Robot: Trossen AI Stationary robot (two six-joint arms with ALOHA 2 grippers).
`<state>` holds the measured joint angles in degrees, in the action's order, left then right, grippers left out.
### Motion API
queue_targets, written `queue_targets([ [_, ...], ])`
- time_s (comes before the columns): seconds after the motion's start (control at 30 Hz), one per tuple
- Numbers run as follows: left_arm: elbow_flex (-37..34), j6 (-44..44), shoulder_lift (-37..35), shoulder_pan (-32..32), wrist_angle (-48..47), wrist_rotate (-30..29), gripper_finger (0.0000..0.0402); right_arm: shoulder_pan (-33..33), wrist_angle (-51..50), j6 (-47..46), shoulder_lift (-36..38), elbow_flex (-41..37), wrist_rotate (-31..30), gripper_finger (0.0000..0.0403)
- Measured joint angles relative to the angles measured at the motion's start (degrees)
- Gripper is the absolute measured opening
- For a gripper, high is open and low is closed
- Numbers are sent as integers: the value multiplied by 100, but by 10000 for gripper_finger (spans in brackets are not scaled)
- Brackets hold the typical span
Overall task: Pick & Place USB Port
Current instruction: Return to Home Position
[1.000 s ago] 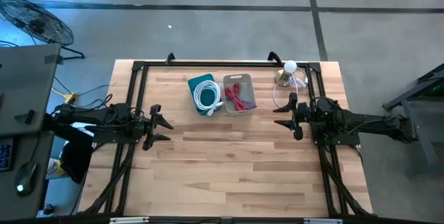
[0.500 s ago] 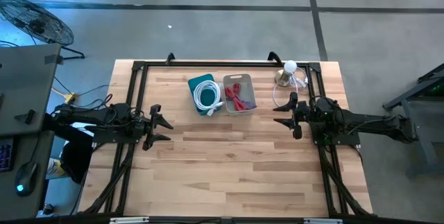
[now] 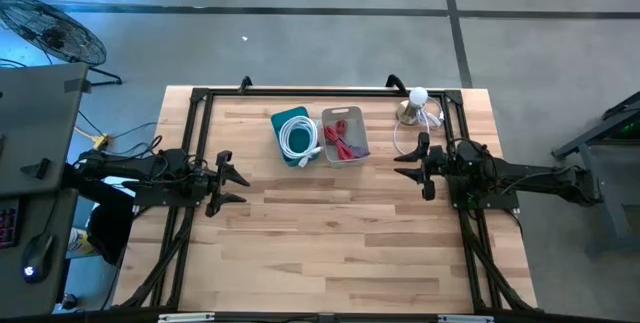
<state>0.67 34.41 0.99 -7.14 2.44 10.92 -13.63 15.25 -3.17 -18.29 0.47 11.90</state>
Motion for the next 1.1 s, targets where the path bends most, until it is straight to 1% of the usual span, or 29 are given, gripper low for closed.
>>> queue_targets([
  [0.2, 0, -1, 0, 0, -1, 0, 214, 2, -123, -78, -1, 1, -118, 97],
  [0.3, 0, -1, -1, 0, 1, 0, 214, 2, -221, -88, 1, 1, -246, 62],
  [0.4, 0, 0, 1, 0, 1, 0, 214, 2, -238, -68, -1, 0, -275, 16],
  [0.43, 0, 0, -1, 0, 0, 0, 214, 0, -237, -50, 1, 0, -297, 8],
  [0.63, 0, 0, -1, 0, 2, 0, 214, 2, -314, 52, -1, 0, -212, 2],
  [0.8, 0, 0, -1, 0, -1, 0, 214, 4, -165, 680, 1, 0, -192, 1],
  [1.0, 0, -2, -1, 0, -1, 0, 214, 19, -317, 474, 4, 0, -192, 1],
  [1.1, 0, -2, -1, 0, -1, 0, 214, 95, -425, 466, 154, 2, -207, 1],
])
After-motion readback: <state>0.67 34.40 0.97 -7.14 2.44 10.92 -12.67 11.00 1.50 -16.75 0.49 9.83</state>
